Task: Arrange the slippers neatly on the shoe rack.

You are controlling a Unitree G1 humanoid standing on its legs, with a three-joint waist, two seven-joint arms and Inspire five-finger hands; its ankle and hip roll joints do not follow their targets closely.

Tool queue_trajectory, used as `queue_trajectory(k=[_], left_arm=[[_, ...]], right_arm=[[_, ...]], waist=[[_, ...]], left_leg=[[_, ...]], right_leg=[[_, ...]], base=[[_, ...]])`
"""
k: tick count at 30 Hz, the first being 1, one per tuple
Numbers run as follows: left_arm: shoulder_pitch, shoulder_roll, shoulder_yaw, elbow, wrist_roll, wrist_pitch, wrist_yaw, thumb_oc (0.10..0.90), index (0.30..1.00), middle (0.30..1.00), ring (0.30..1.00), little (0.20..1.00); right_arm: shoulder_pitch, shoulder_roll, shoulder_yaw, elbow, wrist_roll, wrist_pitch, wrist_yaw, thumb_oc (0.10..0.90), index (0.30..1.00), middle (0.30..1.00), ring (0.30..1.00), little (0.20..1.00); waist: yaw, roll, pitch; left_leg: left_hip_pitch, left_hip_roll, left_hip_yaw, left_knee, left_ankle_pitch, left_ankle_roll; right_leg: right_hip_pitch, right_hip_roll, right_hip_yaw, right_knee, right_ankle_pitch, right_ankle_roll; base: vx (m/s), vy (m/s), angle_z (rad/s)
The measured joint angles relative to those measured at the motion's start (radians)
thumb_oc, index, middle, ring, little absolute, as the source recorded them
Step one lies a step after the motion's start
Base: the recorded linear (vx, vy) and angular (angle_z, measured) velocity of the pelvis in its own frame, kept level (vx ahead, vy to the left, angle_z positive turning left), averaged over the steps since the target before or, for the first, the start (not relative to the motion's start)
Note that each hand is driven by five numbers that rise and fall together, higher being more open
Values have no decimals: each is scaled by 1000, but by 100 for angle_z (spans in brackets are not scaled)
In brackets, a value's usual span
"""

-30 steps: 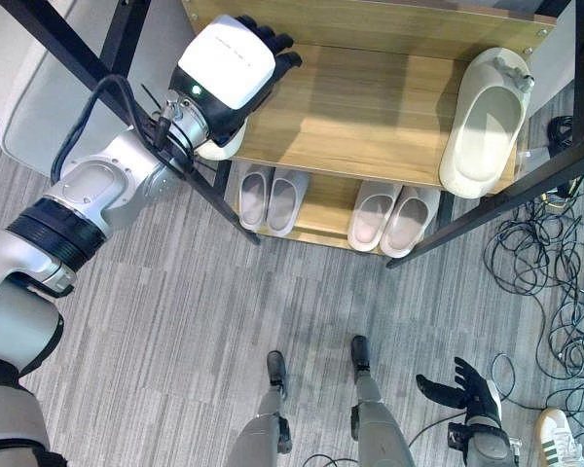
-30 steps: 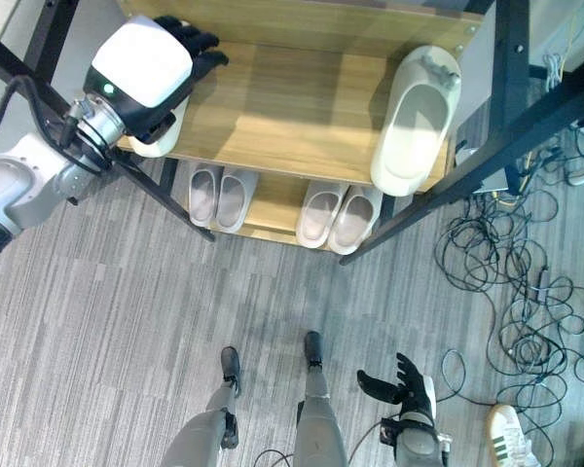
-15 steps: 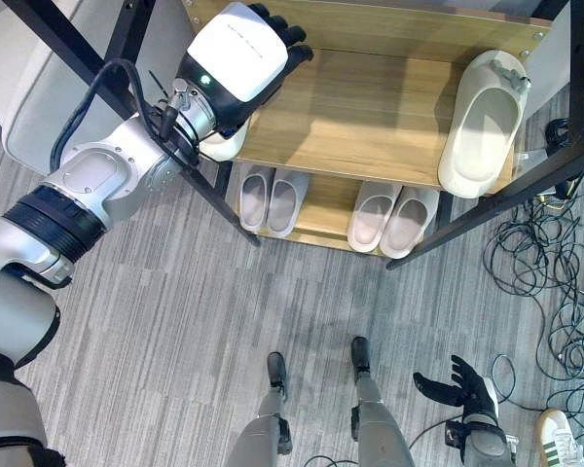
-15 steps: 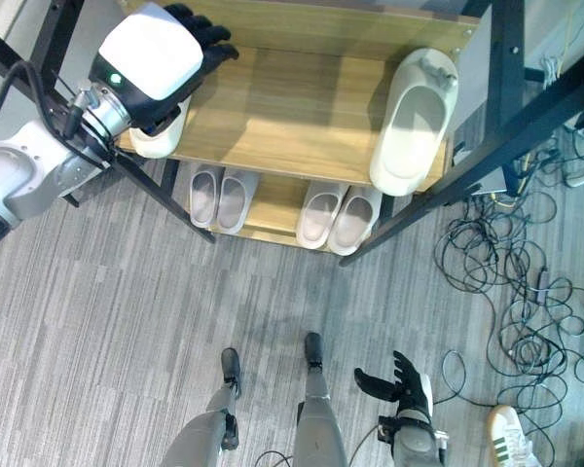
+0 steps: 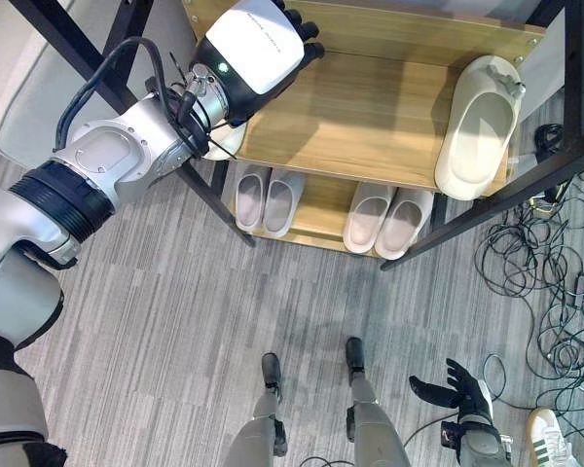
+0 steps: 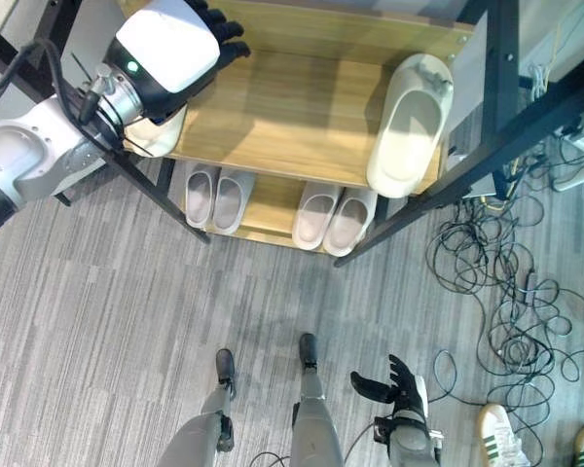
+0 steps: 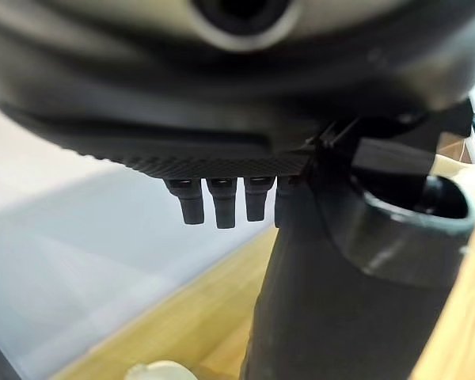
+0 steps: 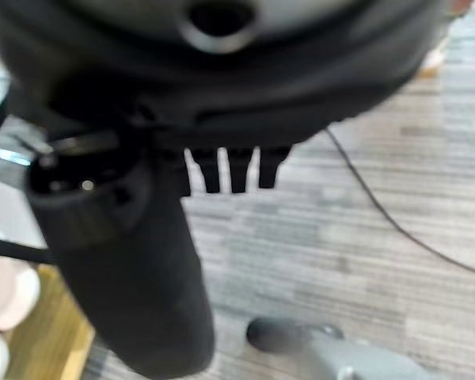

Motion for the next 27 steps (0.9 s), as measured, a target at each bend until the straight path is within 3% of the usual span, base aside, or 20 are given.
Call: queue_trajectory(k=[2,11,23,27], left_arm=[[-55,-1,-78,30,52,-2,9,800,900,900,900,900],[-55,3,-78,4,133,2,13,800,900,900,900,900],[-55,1,-80,39,138,1,17,800,900,900,900,900],[-55,-2,-81,30,138,1,17,800,900,900,900,900]], right_arm=[[-8,-1,9,5,-9,0,-1,800,900,900,900,900],[-9,-2,8,5,-11,-6,-6,800,900,900,900,900],[-12,-5,7,5,-36,-7,-19,800,900,900,900,900],[-10,-5,6,7,-38,-6,-22,800,900,900,900,900]], waist=[[-1,-8,-18],[-1,-10,-21],[-20,-12,-21],[-25,-27,-30]], left_leg=[[-19,-1,2,0,2,1],[-23,-10,0,0,3,3],[-29,-12,2,0,3,5],[-50,-12,8,0,3,6]], right_leg=[[-21,-1,3,0,4,3],[-23,-10,1,0,5,3],[-30,-11,1,0,6,6],[-55,-12,4,0,8,7]], base=[[0,0,0],[3,24,1],[3,41,0],[19,43,-2]])
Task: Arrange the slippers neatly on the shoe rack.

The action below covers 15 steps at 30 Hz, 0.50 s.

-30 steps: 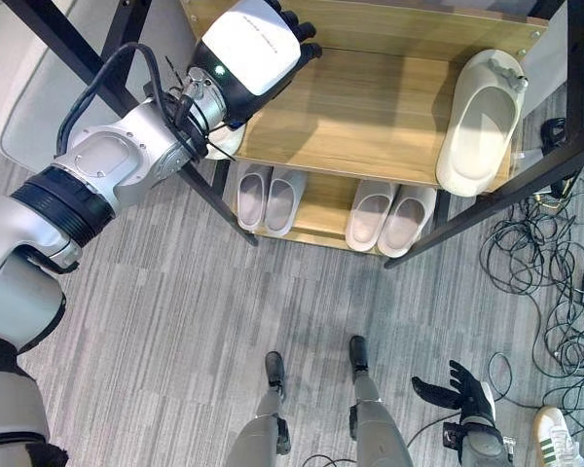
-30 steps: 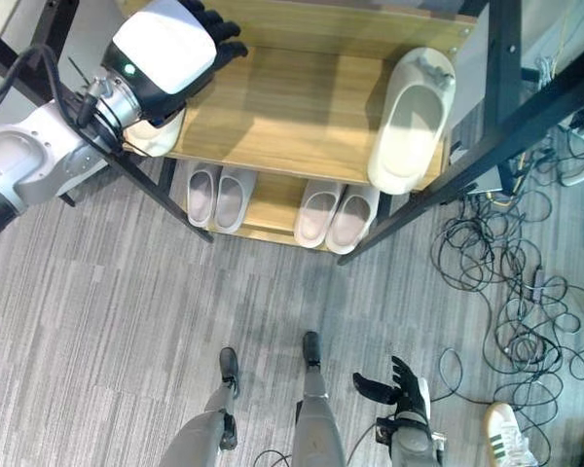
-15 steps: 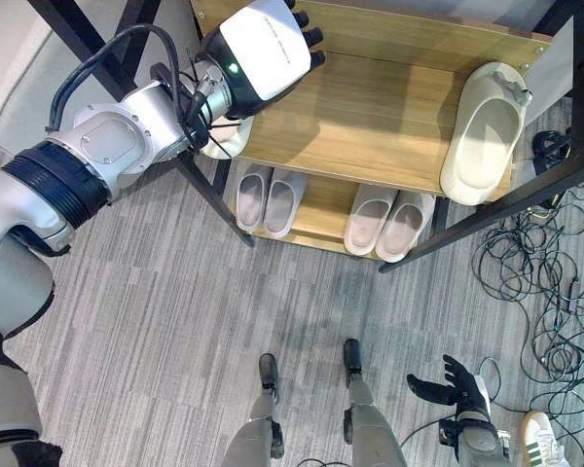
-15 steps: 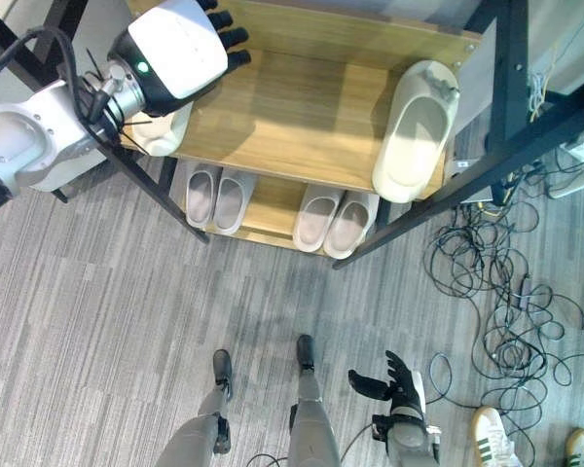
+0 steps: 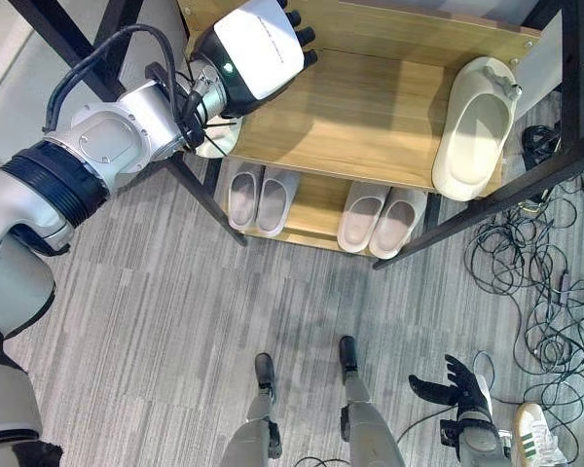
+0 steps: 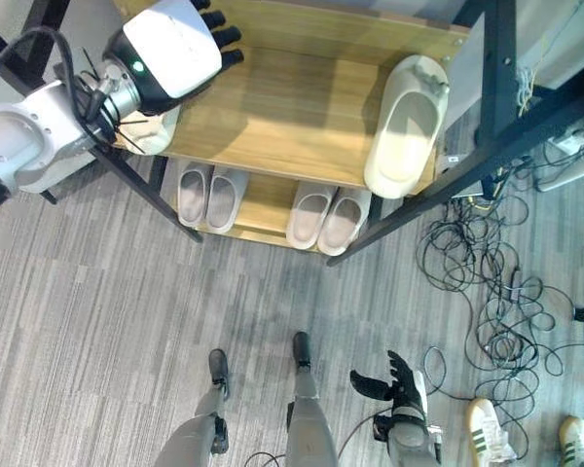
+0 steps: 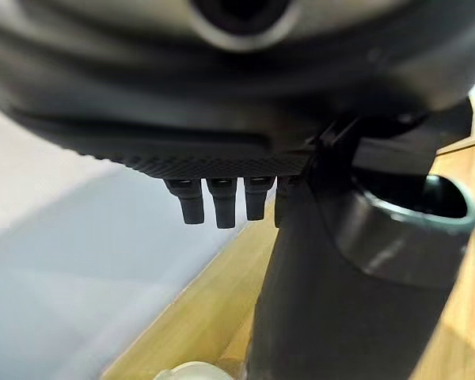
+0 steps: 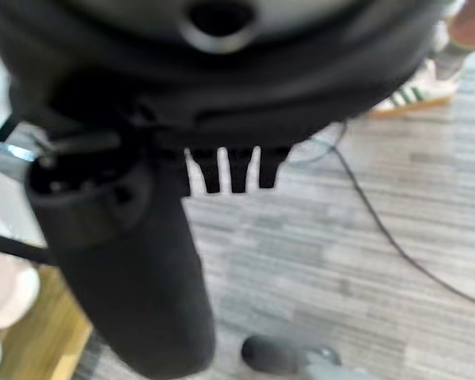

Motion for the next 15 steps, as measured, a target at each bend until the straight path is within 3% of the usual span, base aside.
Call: queue_trajectory(k=[15], left_arm=[[-1,-16,-1,9,1,0,0,800,900,900,900,900]], right_arm=[[-13,-6,-8,16,36,-4,-1,800,900,900,900,900]], waist=[[0,-11,-4]], left_leg=[[-14,-1,-7,0,0,0]], right_leg=[[-8,-1,-9,0,0,0]], base=[[4,8,0]])
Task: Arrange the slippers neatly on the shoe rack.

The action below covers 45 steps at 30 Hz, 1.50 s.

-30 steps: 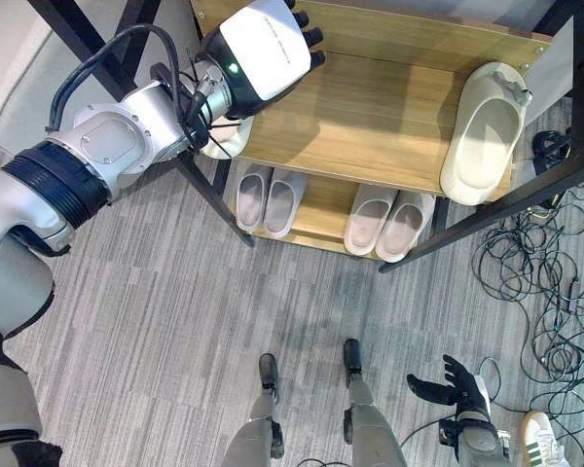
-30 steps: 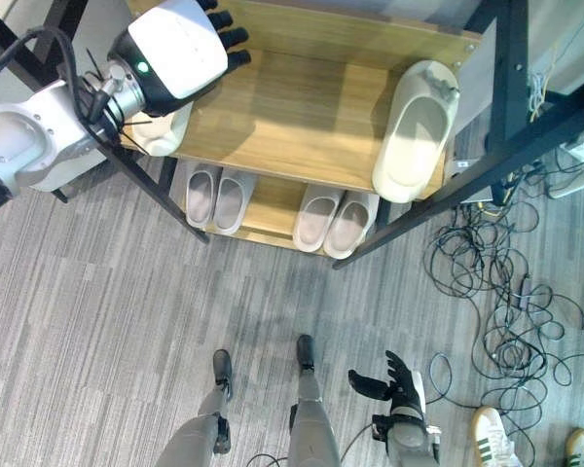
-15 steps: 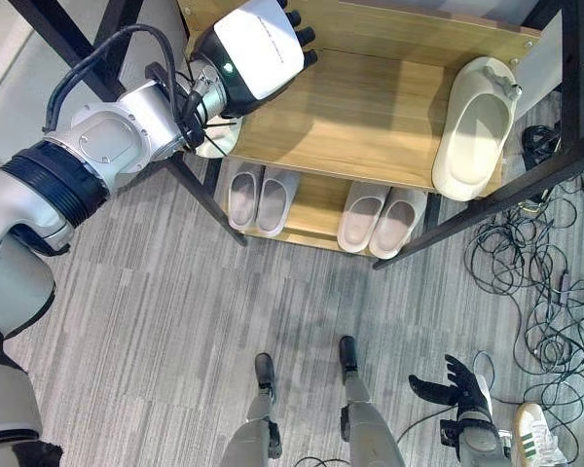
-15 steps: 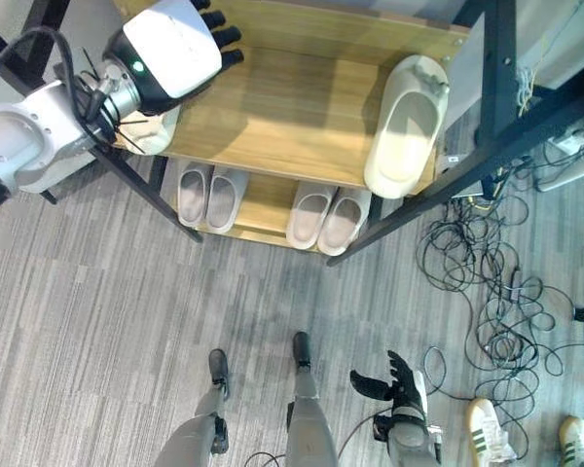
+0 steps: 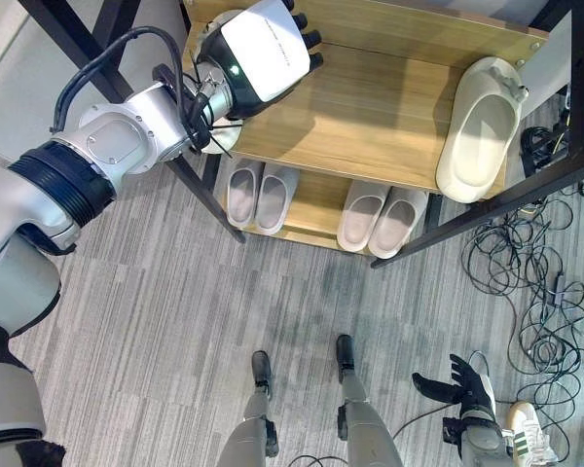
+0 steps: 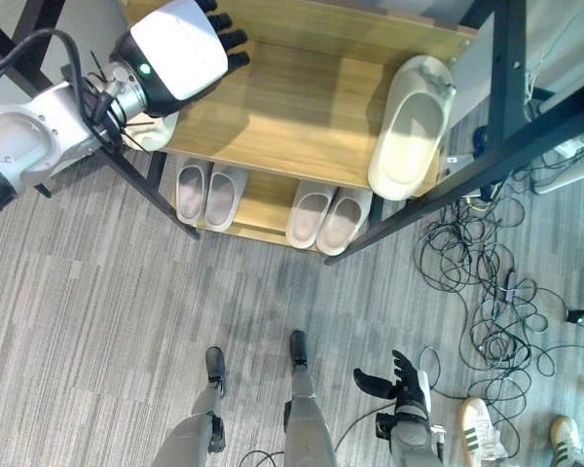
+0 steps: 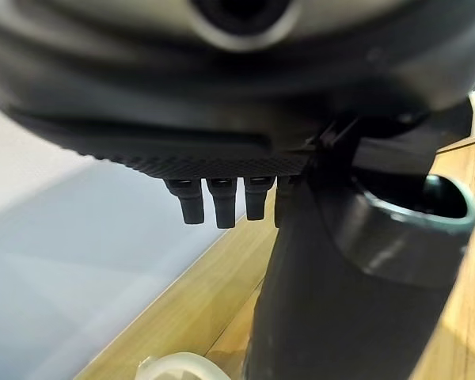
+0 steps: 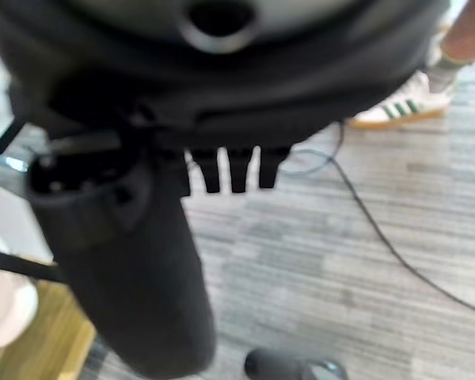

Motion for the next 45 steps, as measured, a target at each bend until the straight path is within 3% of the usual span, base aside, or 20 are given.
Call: queue_trajectory(k=[6,25,28,33,34,35,36,38,39,45], left_arm=[[0,0,-38,3,0,-1,0,800,900,900,900,900],[-20,-26,-90,62,0,-3,3,800,900,900,900,900],[-66,2,-115,33,18,-2,13,800,900,900,900,900],[-68,1,-116,58,33,-1,14,800,900,900,900,900],[-68,1,-115,66,33,0,14,703,754,754,754,754],[-68,1,-115,70,33,0,14,678,716,716,716,716],[-68,1,-115,73,33,0,14,552,528,528,528,528],[-68,0,-115,87,33,0,13,435,352,352,352,352],[-68,0,-115,90,33,0,13,400,300,300,300,300],[-68,-15,-116,128,33,0,13,400,300,300,300,300]], right_arm=[[-7,1,0,7,0,0,-3,800,900,900,900,900],[-11,-1,1,20,0,-7,-9,800,900,900,900,900],[-12,-1,-2,20,1,-14,-12,800,900,900,900,900],[-9,-1,-1,20,4,-14,-12,800,900,900,900,900],[-10,0,0,18,4,-16,-12,800,900,900,900,900],[-11,1,0,17,4,-16,-12,800,900,900,900,900],[-11,1,0,17,4,-15,-12,800,900,900,900,900],[-11,1,0,18,4,-15,-12,800,900,900,900,900],[-11,1,0,18,4,-15,-12,800,900,900,900,900],[-12,1,1,18,3,-15,-13,800,900,900,900,900]], waist=[[-3,-27,-16],[-5,-39,-20],[-20,-63,-35],[-21,-73,-41],[-20,-73,-41],[-20,-73,-41],[-20,-73,-41],[-20,-73,-41],[-20,-73,-41],[-22,-73,-41]], left_leg=[[-19,0,5,0,0,0],[-33,0,1,11,-1,0],[-63,-1,-2,28,-3,2],[-66,-4,-3,34,-3,2],[-67,-6,-3,37,-2,2],[-68,-7,-3,38,-2,2],[-68,-8,-3,38,-2,2],[-69,-8,-4,38,-2,2],[-69,-8,-4,38,-2,2],[-71,-9,-4,40,-3,3]], right_leg=[[-23,0,1,0,6,8],[-29,-2,-11,7,7,8],[-55,-2,-19,15,7,8],[-55,-7,-21,19,7,7],[-55,-9,-21,19,7,7],[-55,-10,-21,19,7,7],[-55,-11,-21,19,7,7],[-55,-11,-21,19,7,7],[-55,-11,-21,19,7,7],[-56,-12,-22,19,7,7]], base=[[3,17,-2],[2,-1,1],[9,3,3],[4,2,1],[0,0,0],[0,0,0],[0,0,0],[0,0,0],[0,0,0],[0,0,0]])
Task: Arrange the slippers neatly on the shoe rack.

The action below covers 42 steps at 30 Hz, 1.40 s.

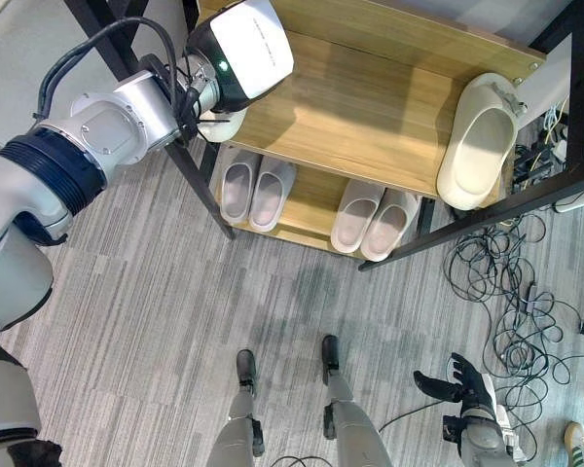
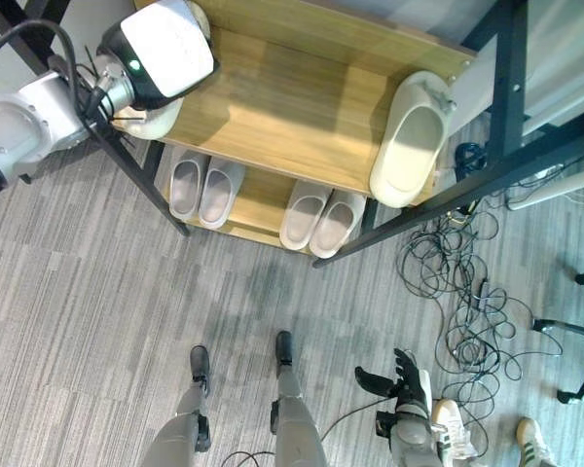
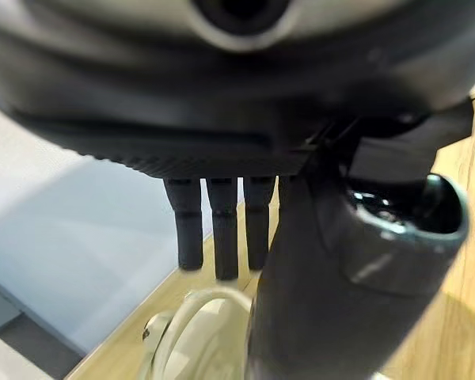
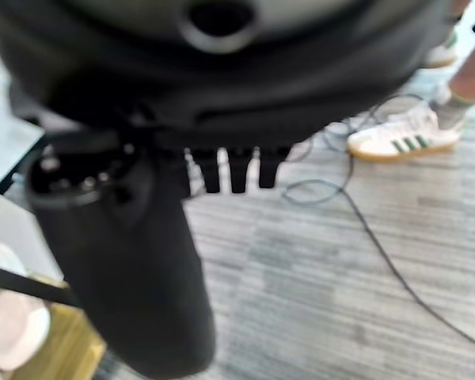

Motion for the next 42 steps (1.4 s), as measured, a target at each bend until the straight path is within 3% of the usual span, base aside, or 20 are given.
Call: queue_trajectory(k=[1,3,4,5,7,23,33,38,42], left_arm=[[0,-5,0,6,0,0,0,477,415,415,415,415],[0,-21,0,48,0,0,0,494,441,441,441,441],[0,-22,0,56,0,1,0,533,500,500,500,500],[0,-26,0,63,1,1,0,707,761,761,761,761],[0,-37,0,80,1,1,0,800,900,900,900,900],[1,-36,9,49,8,20,29,800,900,900,900,900],[1,-38,121,-86,8,66,109,800,900,900,900,900],[17,-96,176,-106,4,77,108,800,900,900,900,900],[16,-191,176,21,-35,86,102,800,900,900,900,900]], right_arm=[[0,0,0,1,0,0,0,800,900,900,900,900],[0,0,1,0,-4,0,-1,800,900,900,900,900],[0,0,1,0,-5,0,-1,800,900,900,900,900],[0,0,1,1,-5,1,-1,800,900,900,900,900],[0,0,1,1,-9,0,-2,800,900,900,900,900],[1,2,22,2,-17,0,-2,800,900,900,900,900],[4,14,40,3,-16,0,0,800,900,900,900,900],[0,23,48,1,-16,3,2,800,900,900,900,900],[-13,23,61,2,-13,13,2,800,900,900,900,900]], waist=[[0,0,0],[-1,0,0],[-2,0,0],[-2,0,0],[-3,0,0],[-5,-29,-21],[-5,-29,-21],[0,-29,-21],[-1,-30,-21]], left_leg=[[0,0,0,1,0,0],[-1,0,0,5,-3,4],[-2,0,0,6,-3,4],[-2,0,0,7,-4,5],[-2,-1,0,7,-4,5],[-48,-12,1,50,-14,15],[-66,-10,-3,71,-17,15],[-65,-9,-8,77,-17,15],[-66,-9,-11,80,-17,15]], right_leg=[[0,0,0,0,0,0],[0,0,1,0,0,0],[0,0,1,0,1,0],[0,0,1,1,1,0],[0,0,1,1,1,0],[-22,-14,1,1,17,5],[-29,-14,0,1,19,4],[-22,-14,-3,2,20,3],[-21,-14,-5,2,23,4]], base=[[0,0,0],[0,0,0],[0,0,0],[0,0,0],[0,0,0],[0,0,1],[2,-1,1],[-22,-14,2],[-17,-9,1]])
